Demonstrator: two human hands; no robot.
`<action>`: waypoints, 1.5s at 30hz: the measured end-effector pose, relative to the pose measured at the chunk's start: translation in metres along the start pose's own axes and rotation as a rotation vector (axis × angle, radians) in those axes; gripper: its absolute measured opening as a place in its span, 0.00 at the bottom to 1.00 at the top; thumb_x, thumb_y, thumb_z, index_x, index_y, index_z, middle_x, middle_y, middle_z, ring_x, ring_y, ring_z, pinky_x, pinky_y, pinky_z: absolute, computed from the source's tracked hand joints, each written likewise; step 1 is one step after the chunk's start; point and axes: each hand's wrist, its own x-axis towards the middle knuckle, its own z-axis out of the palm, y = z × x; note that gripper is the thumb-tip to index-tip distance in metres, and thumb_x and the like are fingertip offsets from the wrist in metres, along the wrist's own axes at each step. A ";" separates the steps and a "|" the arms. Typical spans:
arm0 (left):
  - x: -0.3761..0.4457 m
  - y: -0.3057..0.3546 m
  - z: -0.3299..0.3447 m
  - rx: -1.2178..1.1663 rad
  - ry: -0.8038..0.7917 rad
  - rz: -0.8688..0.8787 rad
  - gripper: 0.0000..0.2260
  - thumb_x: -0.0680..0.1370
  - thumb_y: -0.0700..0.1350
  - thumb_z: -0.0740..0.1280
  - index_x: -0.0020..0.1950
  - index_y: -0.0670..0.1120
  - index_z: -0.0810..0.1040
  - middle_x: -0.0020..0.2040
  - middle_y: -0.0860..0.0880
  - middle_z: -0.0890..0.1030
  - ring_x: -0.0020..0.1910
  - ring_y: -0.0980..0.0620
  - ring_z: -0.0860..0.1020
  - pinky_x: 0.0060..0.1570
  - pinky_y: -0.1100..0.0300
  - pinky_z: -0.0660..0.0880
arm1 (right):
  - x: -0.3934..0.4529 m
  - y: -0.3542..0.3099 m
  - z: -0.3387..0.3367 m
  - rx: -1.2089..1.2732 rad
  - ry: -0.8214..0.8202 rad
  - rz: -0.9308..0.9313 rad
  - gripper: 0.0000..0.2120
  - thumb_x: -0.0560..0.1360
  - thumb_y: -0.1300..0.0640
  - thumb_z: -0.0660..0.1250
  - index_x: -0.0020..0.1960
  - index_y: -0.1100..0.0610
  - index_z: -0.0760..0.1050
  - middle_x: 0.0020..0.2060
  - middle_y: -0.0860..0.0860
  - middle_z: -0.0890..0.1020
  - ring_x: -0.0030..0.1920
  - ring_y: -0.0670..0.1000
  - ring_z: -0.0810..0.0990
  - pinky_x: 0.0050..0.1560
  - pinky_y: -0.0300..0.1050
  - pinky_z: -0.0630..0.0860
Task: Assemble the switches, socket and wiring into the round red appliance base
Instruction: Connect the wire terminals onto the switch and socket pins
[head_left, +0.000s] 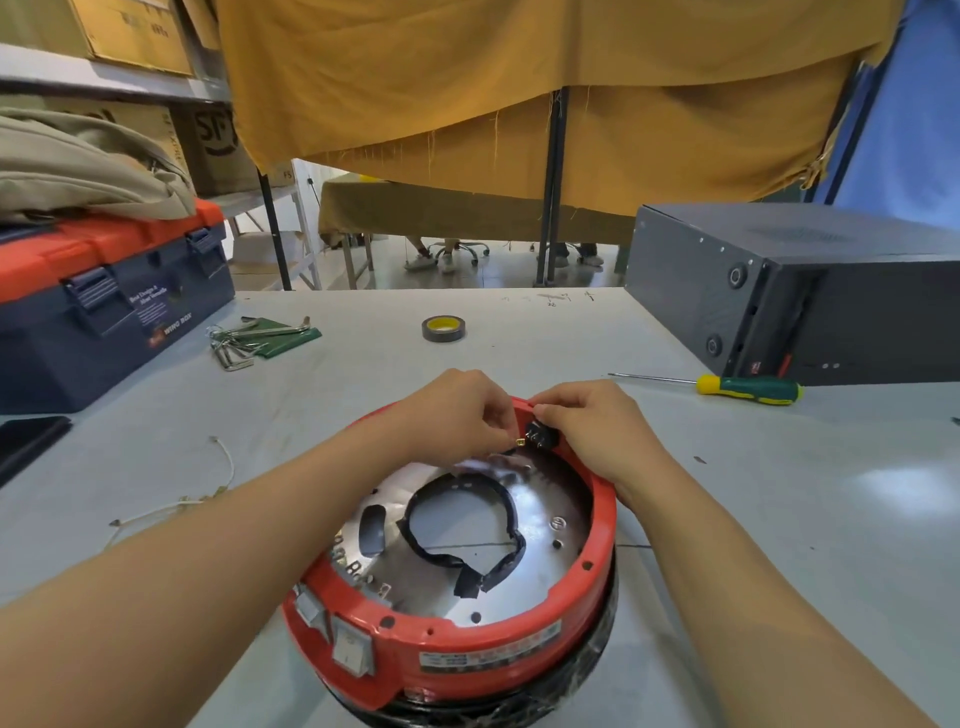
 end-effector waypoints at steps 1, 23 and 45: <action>0.000 0.000 0.003 -0.005 0.013 0.006 0.04 0.72 0.42 0.68 0.40 0.49 0.82 0.30 0.58 0.76 0.29 0.61 0.72 0.30 0.73 0.67 | 0.000 0.001 0.000 0.024 0.000 0.008 0.08 0.74 0.59 0.66 0.47 0.52 0.84 0.41 0.48 0.85 0.43 0.45 0.80 0.42 0.34 0.73; -0.006 -0.004 0.016 -0.117 0.144 -0.015 0.03 0.71 0.40 0.69 0.38 0.45 0.81 0.27 0.55 0.77 0.24 0.63 0.73 0.32 0.68 0.71 | 0.006 0.010 0.004 0.117 -0.054 -0.009 0.08 0.75 0.60 0.65 0.49 0.55 0.83 0.44 0.53 0.85 0.48 0.53 0.82 0.58 0.54 0.76; -0.004 -0.005 0.017 -0.168 0.157 -0.010 0.03 0.72 0.41 0.70 0.39 0.46 0.82 0.30 0.54 0.80 0.28 0.62 0.73 0.33 0.69 0.71 | 0.007 0.011 0.004 0.099 -0.053 -0.020 0.09 0.75 0.60 0.64 0.49 0.55 0.83 0.44 0.52 0.84 0.47 0.51 0.81 0.54 0.47 0.76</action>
